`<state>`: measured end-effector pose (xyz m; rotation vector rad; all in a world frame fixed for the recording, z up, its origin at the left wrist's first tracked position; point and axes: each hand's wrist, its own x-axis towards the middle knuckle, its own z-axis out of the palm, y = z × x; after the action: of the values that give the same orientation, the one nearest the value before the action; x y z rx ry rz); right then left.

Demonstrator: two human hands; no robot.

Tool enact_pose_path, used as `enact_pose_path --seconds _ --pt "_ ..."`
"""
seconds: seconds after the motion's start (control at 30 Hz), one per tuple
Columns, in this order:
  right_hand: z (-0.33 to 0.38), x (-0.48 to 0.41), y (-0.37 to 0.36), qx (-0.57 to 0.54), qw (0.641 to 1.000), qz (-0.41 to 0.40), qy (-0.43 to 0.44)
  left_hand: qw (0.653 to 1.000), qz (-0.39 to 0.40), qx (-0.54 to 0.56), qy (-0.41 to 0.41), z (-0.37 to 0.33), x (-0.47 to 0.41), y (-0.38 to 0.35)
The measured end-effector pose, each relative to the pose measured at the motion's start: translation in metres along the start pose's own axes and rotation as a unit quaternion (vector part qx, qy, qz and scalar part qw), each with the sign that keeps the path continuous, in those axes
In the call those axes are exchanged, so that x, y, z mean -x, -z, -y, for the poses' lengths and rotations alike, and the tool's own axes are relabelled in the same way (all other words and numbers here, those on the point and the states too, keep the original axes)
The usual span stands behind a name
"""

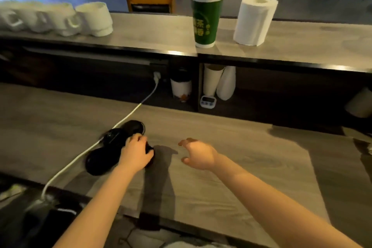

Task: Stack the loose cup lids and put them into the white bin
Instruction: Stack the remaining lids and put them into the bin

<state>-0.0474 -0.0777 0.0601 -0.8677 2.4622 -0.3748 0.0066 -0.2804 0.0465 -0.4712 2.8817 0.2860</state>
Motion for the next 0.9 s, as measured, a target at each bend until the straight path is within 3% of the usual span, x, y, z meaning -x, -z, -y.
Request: enact_pose_path --seconds 0.27,0.43,0.57,0.73,0.9 --pt "0.077 -0.075 -0.042 0.136 0.987 0.079 0.042 0.983 0.086 0.008 0.161 0.117 -0.017 -0.01" --pt "0.107 -0.107 -0.059 0.192 0.975 0.102 0.043 0.978 0.108 0.046 0.173 0.139 -0.019 -0.02" --pt "0.105 -0.113 -0.074 0.217 0.968 0.12 0.037 0.985 0.062 0.067 0.148 0.14 -0.019 -0.03" --pt "0.085 -0.1 -0.082 0.178 0.982 0.029 0.057 0.991 0.048 0.05 0.117 0.132 -0.015 -0.037" --pt "0.073 -0.097 -0.088 0.058 0.998 0.008 0.035 0.986 0.066 0.11 0.107 0.126 -0.014 -0.041"
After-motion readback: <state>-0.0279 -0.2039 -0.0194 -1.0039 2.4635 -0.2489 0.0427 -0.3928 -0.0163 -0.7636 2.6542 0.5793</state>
